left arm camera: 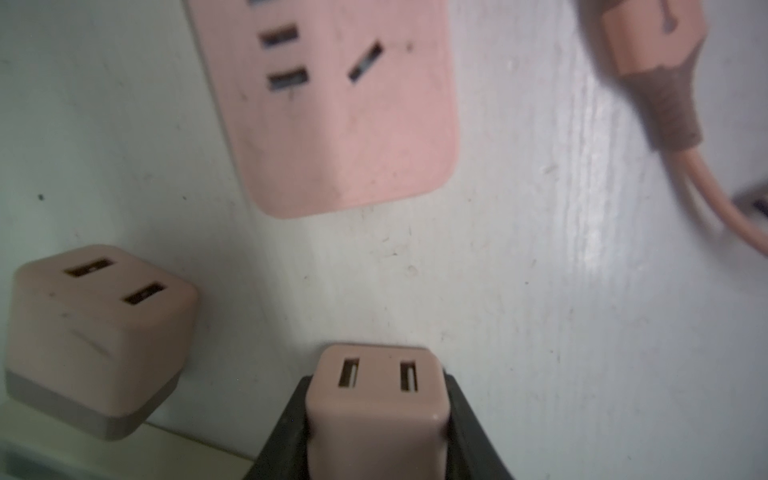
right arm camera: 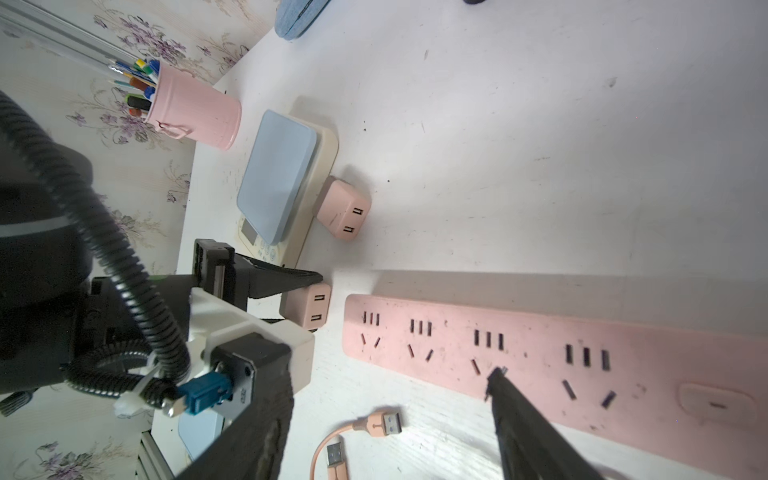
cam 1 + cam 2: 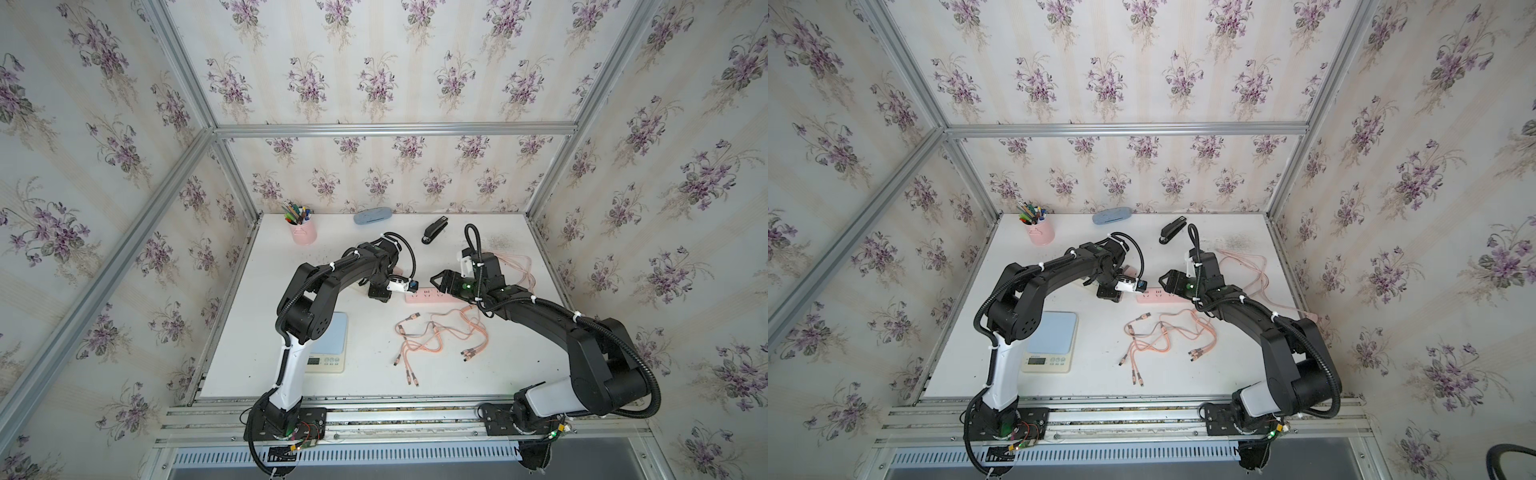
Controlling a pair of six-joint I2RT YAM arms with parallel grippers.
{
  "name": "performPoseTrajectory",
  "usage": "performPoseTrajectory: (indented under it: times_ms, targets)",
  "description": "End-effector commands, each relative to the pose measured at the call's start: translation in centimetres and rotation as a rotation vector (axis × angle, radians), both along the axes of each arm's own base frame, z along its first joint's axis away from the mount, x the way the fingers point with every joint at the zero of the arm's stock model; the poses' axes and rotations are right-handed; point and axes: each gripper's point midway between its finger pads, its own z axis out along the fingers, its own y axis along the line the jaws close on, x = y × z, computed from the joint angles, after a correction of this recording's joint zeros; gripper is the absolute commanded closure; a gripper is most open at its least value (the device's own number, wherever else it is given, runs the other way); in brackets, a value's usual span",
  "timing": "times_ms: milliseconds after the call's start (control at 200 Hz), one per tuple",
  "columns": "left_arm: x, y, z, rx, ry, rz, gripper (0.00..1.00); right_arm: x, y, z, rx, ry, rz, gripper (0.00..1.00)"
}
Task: Charge the electronic scale
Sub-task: Pick up the plug from the center of the board.
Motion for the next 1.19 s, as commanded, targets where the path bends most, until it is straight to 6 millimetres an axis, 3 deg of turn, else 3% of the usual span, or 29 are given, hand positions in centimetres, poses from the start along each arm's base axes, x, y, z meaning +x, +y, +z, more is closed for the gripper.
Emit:
performPoseTrajectory:
  times_ms: [0,185,410,515,639,864,929,1064,1189]
  targets:
    - [-0.2,-1.3,2.3,-0.094,0.002,0.077,0.77,-0.2,0.4,1.1,0.102,0.035,-0.026,0.25]
    - [-1.1,-4.1,8.8,-0.379,-0.046,0.138,0.76,-0.8,1.5,2.8,0.238,0.096,-0.009,0.25]
    - [-3.6,-6.2,15.1,-0.689,-0.049,0.173,0.73,-2.4,4.8,6.9,0.319,0.051,0.2,0.27]
    - [-4.6,-6.7,16.6,-0.794,-0.025,0.189,0.7,-3.0,5.8,7.8,0.296,0.035,0.276,0.27]
    - [-5.3,-7.1,17.2,-0.851,0.009,0.201,0.68,-4.3,7.6,9.0,0.385,0.068,0.37,0.27]
    - [-5.4,-7.4,18.1,-0.907,0.013,0.216,0.65,-6.2,10.5,8.2,0.317,0.1,0.479,0.29]
    - [-5.4,-7.3,18.1,-0.909,0.012,0.22,0.65,-6.1,10.6,8.0,0.313,0.102,0.48,0.38]
    - [-5.5,-7.1,18.3,-0.908,-0.002,0.221,0.64,-5.6,10.3,7.4,0.25,0.092,0.463,0.76]
    - [-5.7,-6.7,18.3,-0.9,-0.019,0.224,0.61,-5.3,10.1,7.5,0.209,0.064,0.481,0.94]
